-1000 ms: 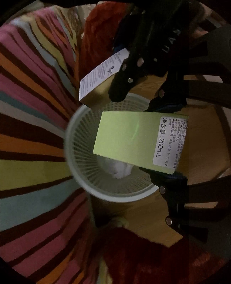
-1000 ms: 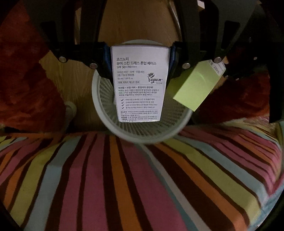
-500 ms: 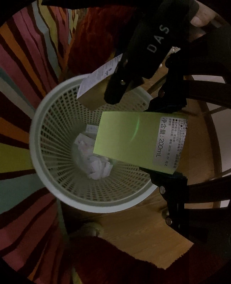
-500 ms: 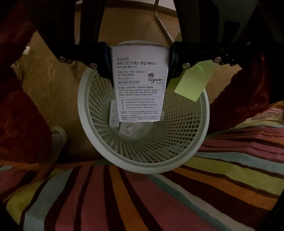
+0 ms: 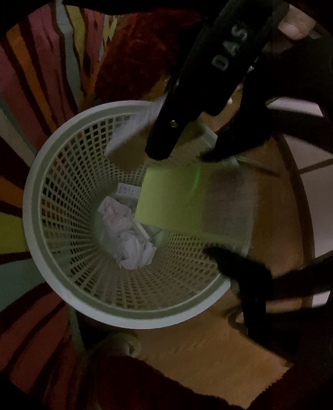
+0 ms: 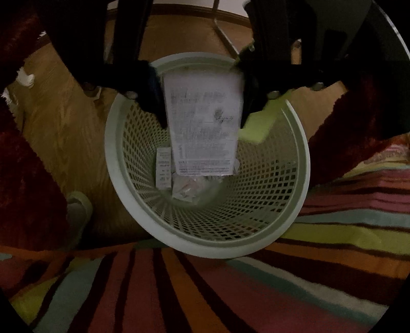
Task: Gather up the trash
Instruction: 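Open both tools to drop the green box and white box into the wastebasket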
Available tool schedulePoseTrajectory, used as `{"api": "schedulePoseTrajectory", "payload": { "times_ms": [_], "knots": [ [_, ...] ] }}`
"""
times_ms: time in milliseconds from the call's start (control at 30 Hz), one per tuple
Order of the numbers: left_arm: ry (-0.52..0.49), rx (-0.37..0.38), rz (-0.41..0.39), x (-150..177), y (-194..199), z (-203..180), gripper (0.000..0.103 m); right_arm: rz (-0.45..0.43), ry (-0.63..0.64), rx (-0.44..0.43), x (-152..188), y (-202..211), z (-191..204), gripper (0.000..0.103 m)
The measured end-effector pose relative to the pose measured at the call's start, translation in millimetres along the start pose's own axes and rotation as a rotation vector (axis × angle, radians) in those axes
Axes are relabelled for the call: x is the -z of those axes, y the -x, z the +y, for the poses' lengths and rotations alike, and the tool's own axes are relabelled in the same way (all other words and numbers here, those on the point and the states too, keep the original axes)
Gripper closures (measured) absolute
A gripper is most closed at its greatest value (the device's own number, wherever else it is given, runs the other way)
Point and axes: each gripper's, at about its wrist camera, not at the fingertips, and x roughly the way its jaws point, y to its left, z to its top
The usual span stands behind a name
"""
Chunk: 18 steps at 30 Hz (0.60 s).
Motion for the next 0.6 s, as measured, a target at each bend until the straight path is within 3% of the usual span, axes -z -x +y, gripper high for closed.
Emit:
{"api": "schedulePoseTrajectory", "payload": {
  "times_ms": [33,67,600],
  "knots": [
    [0.009,-0.008,-0.007,-1,-1,2,0.022,-0.004,-0.008,0.004,0,0,-1,0.021],
    [0.015,-0.009,-0.011,-3,-2,3,0.021,-0.012,-0.017,0.01,-1,0,-3,0.02],
    [0.074,-0.008,-0.073,2,12,11,0.021,-0.026,-0.104,0.023,-1,6,-16,0.02]
  ]
}}
